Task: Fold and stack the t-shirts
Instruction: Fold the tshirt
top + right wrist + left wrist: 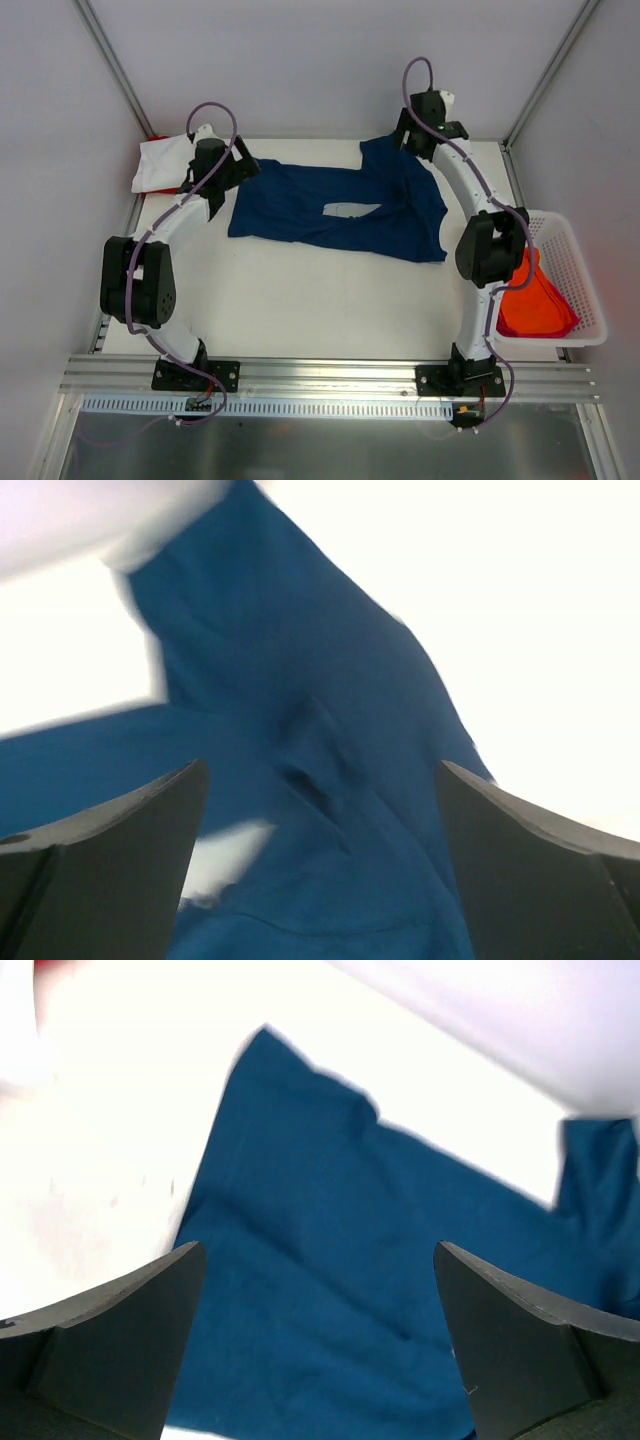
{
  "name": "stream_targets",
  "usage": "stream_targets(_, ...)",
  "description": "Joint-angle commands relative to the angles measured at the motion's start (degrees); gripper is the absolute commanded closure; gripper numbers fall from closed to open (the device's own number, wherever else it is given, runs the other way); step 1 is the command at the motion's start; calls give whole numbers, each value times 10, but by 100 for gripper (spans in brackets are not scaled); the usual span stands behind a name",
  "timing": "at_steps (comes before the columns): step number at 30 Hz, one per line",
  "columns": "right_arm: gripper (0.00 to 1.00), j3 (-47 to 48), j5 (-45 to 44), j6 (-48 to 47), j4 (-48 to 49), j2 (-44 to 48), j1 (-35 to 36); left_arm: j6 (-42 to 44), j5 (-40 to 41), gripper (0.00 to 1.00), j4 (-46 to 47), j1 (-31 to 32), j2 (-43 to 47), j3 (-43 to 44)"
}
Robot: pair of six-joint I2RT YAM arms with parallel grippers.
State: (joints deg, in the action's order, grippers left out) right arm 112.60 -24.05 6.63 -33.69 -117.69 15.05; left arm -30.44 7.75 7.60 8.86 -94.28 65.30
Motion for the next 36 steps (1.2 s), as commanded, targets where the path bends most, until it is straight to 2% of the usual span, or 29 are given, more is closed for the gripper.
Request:
stream_targets(1, 1, 126, 215, 21, -33, -48, -68, 25, -49, 1, -14, -27, -6, 40)
stream_targets(2, 0, 189, 262, 29, -39, -94, -91, 18, -73, 1, -5, -36, -22, 47)
stream_targets(6, 1, 274, 392, 78, -26, -180, -142, 15, -109, 1, -7, -48, -95, 112)
stream_targets(7, 1, 268, 436, 90, 11, -187, -148, 15, -137, 1, -11, -51, -112, 146)
stream_targets(11, 0, 200, 515, 174, 135, -208, -181, 8, -167, 1, -24, -56, -177, 205)
stream_targets(16, 0, 257, 597, 247, 229, -321, -190, 20, -177, 1, -23, -56, -226, 244)
stream_targets(26, 1, 310, 571, 298, 369, -419, -189, 50, -187, 1, -14, -57, -238, 244)
stream_targets(32, 0, 263, 524, 259, 427, -385, -187, 64, -188, 1, 3, -57, -208, 216)
stream_targets(36, 0, 288, 495, 235, 422, -384, -186, 73, -175, 1, 3, -57, -209, 221)
